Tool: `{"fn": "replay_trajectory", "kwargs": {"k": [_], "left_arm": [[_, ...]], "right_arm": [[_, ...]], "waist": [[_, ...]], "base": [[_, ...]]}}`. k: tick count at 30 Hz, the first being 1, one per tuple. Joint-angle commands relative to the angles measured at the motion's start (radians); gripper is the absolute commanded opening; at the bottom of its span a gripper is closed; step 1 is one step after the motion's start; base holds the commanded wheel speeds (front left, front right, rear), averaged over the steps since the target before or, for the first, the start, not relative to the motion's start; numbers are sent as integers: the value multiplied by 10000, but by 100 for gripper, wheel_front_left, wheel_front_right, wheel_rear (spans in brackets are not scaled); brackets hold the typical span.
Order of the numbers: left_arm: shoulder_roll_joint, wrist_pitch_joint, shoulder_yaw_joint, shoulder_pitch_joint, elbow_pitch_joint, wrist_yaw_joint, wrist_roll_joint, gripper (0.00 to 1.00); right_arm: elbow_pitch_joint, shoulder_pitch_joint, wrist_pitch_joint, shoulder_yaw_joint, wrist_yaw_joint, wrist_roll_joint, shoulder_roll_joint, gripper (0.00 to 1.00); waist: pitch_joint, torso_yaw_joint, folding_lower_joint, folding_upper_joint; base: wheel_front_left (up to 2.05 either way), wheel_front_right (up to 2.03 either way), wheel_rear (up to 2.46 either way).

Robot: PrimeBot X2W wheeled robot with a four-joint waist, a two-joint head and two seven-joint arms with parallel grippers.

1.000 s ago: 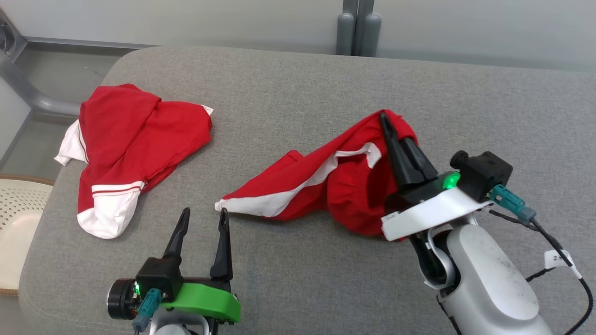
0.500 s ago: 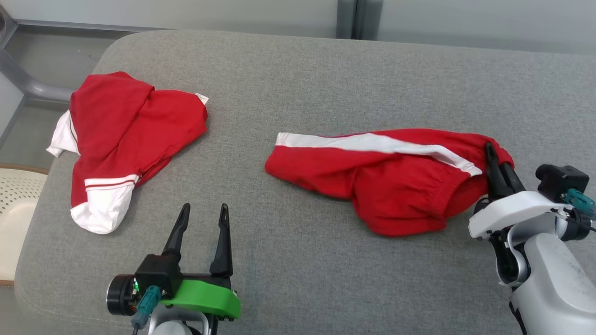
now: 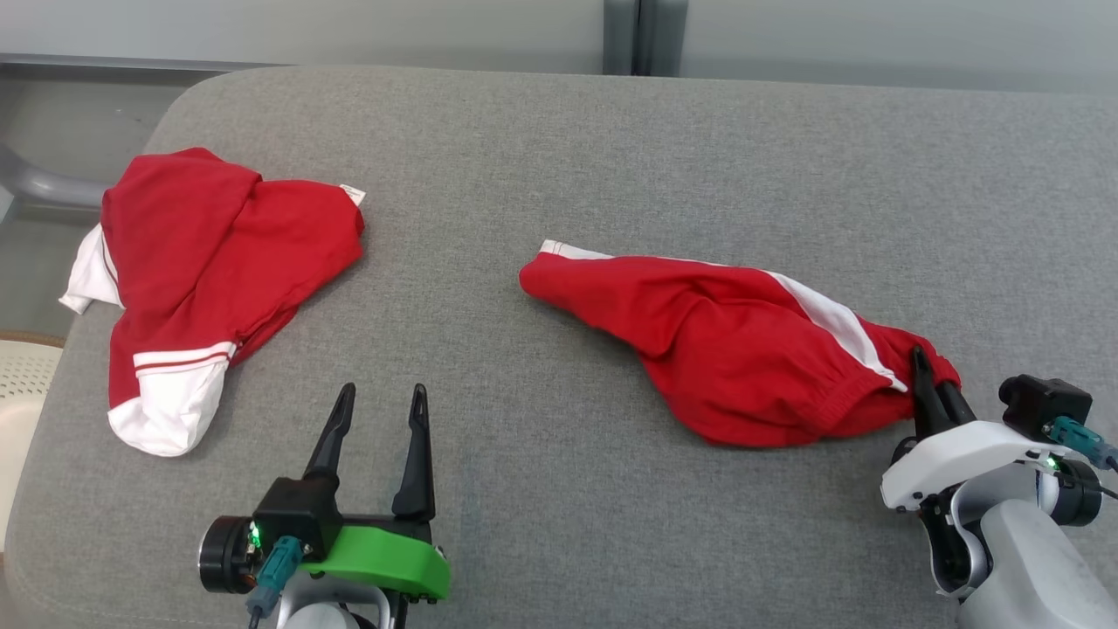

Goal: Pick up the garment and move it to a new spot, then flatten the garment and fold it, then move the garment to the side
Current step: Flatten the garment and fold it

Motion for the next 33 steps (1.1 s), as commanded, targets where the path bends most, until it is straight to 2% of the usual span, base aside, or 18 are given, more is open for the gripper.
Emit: {"fn": "replay_trajectory", "kwargs": {"k": [1,2,9,17,23,27,33], "left_arm": [[20,-6,61,-76,16,-44,99,100],[20,-6,79,-43,25,-35,108,100],[20,-6,144,196,48,-61,172,100],[21,-6,147,452,67,-112,222,100],[21,-6,13,453,90,-144,170,100],[21,-6,-96,292,86,-142,92,100],[21,-6,-182,105,86,-88,11,100]], "right_arm": [[12,157,-86,-51,4,-19,60,96],[-49,170,-71,-98,4,-21,80,100],[-963,901,-72,-81,3,81,198,100],[-2866,2196,-61,183,4,68,306,100],[-3988,1926,628,636,4,-104,61,100],[-3729,1112,1271,1100,4,-348,-254,100],[-2419,-514,2567,2405,4,-324,-1023,100]], "waist": [[-53,-65,0,0],[-89,-110,0,0],[-391,-375,0,0],[-745,-672,0,0],[-783,-593,0,0],[-705,-342,0,0],[-496,172,0,0]], "base": [[0,0,0],[0,0,0],[0,0,0],[0,0,0],[0,0,0],[0,0,0],[0,0,0]]}}
